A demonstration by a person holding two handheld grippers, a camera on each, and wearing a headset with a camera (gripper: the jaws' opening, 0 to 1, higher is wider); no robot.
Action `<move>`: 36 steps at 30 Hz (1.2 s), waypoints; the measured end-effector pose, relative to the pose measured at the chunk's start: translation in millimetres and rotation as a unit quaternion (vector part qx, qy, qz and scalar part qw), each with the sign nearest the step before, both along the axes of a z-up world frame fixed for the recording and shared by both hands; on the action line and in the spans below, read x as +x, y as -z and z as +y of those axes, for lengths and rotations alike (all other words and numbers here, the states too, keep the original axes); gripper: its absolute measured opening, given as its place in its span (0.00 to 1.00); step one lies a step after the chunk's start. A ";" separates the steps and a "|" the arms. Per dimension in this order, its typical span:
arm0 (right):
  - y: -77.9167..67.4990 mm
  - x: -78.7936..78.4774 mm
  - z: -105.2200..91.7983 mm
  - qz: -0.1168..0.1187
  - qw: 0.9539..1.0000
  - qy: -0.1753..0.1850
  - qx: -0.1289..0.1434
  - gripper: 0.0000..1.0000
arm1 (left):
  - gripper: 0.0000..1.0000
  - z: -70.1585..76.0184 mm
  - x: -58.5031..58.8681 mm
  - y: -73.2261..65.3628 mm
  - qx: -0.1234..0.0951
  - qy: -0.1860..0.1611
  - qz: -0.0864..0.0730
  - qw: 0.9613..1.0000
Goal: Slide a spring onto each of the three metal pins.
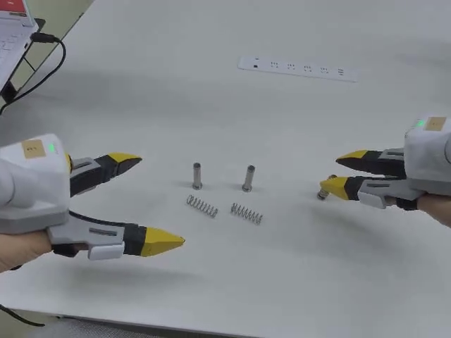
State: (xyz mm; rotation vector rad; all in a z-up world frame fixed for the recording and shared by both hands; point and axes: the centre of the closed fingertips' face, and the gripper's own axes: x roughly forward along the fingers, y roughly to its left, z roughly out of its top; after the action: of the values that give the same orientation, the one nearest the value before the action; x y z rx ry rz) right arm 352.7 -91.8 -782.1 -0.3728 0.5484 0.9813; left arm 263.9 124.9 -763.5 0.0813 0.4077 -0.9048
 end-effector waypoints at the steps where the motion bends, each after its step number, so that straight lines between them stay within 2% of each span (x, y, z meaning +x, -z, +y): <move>1: -0.7 -1.2 -0.2 0.002 1.000 0.005 0.004 0.32 | 0.92 -0.2 0.0 0.0 -0.001 0.000 0.001 1.000; 4: -1.5 -7.4 1.7 0.009 1.000 0.012 0.019 0.34 | 0.92 -1.7 0.1 -0.1 0.000 0.001 0.000 1.000; 10: -6.2 -16.0 6.4 0.000 0.999 0.015 0.030 0.44 | 0.92 -4.6 1.0 -0.4 -0.002 0.002 0.000 1.000; 17: -13.6 -18.3 7.2 -0.004 0.999 0.020 0.043 0.45 | 0.92 -8.5 2.1 -4.0 -0.003 0.006 -0.004 1.000; 25: -15.8 -16.1 -1.1 -0.002 0.998 0.043 0.053 0.52 | 0.92 -7.8 3.3 -5.7 -0.005 0.002 -0.007 1.000; 30: -17.5 -18.8 -3.4 -0.007 0.998 0.047 0.051 0.52 | 0.92 -7.6 3.0 -5.4 -0.006 0.001 -0.006 1.000; 33: -24.6 -21.5 -0.6 -0.006 0.997 0.048 0.061 0.49 | 0.92 -6.8 3.0 -6.0 -0.006 0.000 -0.007 1.000; 36: -32.2 -25.0 6.8 -0.017 0.998 0.038 0.056 0.48 | 0.92 -5.1 3.4 -6.8 -0.006 -0.003 -0.007 1.000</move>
State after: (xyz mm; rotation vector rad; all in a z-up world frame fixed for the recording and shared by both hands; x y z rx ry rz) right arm 327.7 -85.1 -750.0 -0.2667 0.4705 0.9261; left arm 267.4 119.9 -756.8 0.0758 0.3896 -0.9010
